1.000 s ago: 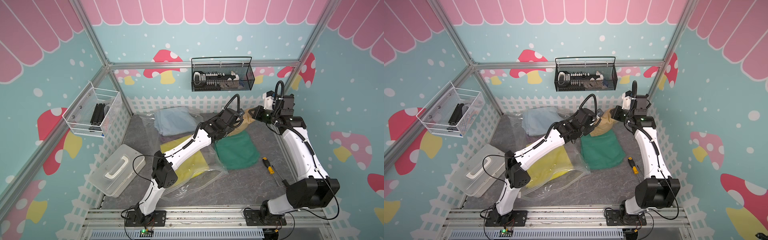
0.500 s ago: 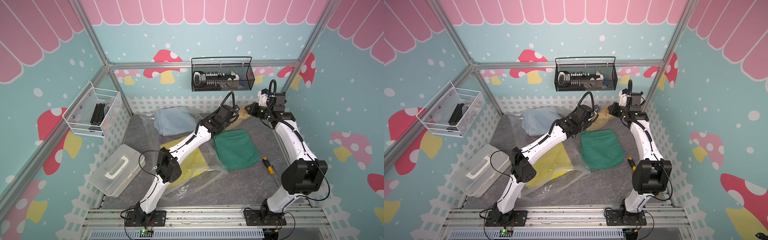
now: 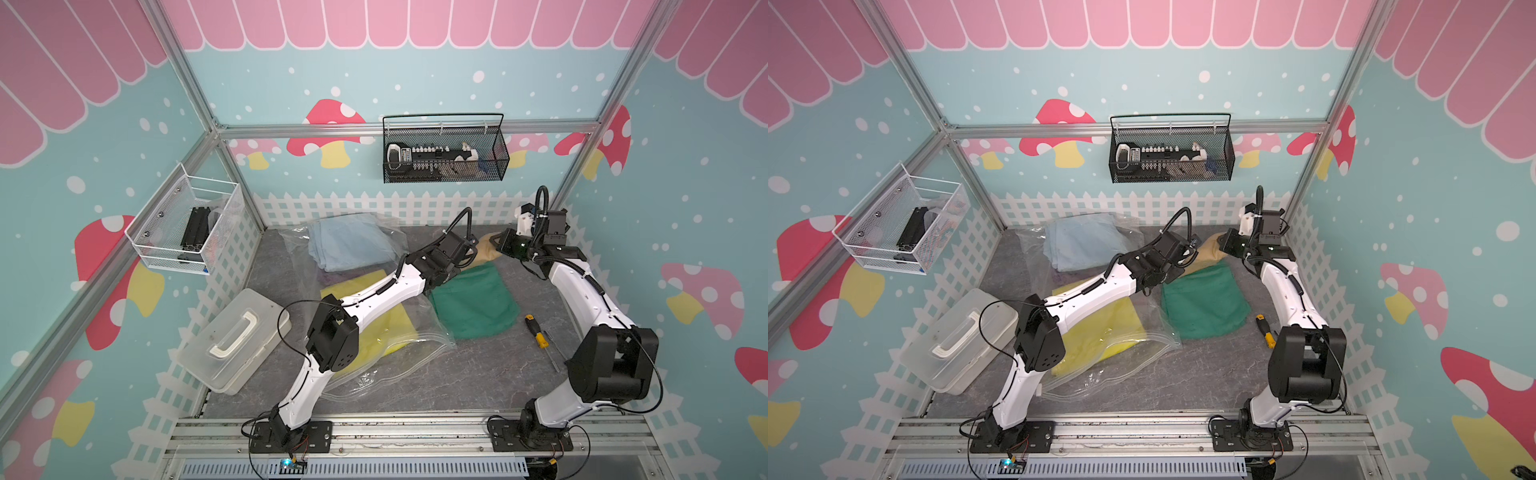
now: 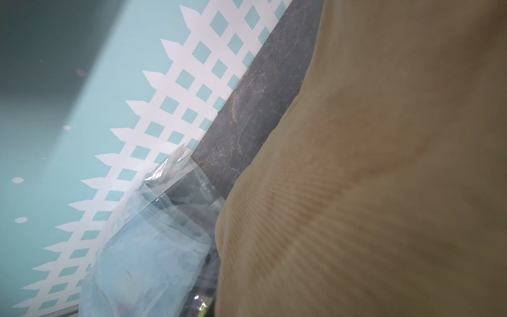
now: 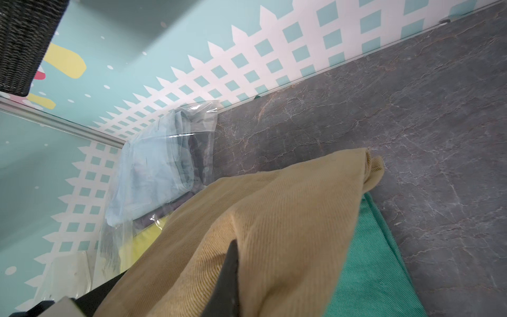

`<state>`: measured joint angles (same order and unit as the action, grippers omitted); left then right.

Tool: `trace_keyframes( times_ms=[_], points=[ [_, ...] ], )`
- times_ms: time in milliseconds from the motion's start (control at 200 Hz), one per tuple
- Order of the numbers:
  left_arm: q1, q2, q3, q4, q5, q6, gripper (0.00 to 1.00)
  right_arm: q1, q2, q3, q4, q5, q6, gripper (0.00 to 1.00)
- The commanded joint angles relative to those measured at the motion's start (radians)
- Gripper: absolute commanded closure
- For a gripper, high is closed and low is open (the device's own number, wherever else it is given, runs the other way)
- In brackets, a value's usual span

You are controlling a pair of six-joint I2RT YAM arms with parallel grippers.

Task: Take the trousers out of the vacuum bag
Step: Place the trousers at the center of the board.

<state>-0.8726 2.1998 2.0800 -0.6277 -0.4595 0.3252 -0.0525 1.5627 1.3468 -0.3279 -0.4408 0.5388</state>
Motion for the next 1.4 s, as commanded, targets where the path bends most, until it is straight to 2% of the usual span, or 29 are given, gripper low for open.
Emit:
trace_keyframes(
  times_ms=[0,220,470,660,725,795,1011,1246,1296,1396],
  points=[
    [-0.037,-0.091,-0.048,0.069,0.001,-0.043,1.00,-0.021,-0.051,-0.053,0.049,0.027,-0.016,1.00],
    [-0.089,-0.099,-0.125,0.084,-0.020,-0.091,1.00,-0.049,-0.097,-0.177,0.064,0.030,-0.023,1.00],
    [-0.126,-0.096,-0.220,0.106,0.017,-0.160,1.00,-0.087,-0.144,-0.312,0.086,0.025,-0.019,1.00],
    [-0.146,-0.079,-0.283,0.108,0.063,-0.231,0.97,-0.112,-0.155,-0.385,0.083,0.007,-0.017,1.00],
    [-0.152,-0.077,-0.302,0.113,0.064,-0.254,0.93,-0.117,-0.158,-0.404,0.082,0.008,-0.014,1.00],
    [-0.159,-0.081,-0.333,0.130,0.067,-0.264,0.79,-0.121,-0.158,-0.415,0.075,0.008,-0.014,1.00],
    [-0.188,-0.097,-0.412,0.139,0.077,-0.306,0.65,-0.133,-0.146,-0.425,0.041,0.021,-0.019,0.99],
    [-0.208,-0.201,-0.563,0.168,0.123,-0.366,0.33,-0.139,-0.140,-0.449,-0.002,0.041,-0.034,0.97],
    [-0.212,-0.233,-0.586,0.167,0.134,-0.375,0.23,-0.138,-0.140,-0.452,-0.019,0.058,-0.036,0.94],
    [-0.222,-0.295,-0.628,0.169,0.166,-0.399,0.13,-0.141,-0.141,-0.457,-0.062,0.108,-0.034,0.86]
  ],
)
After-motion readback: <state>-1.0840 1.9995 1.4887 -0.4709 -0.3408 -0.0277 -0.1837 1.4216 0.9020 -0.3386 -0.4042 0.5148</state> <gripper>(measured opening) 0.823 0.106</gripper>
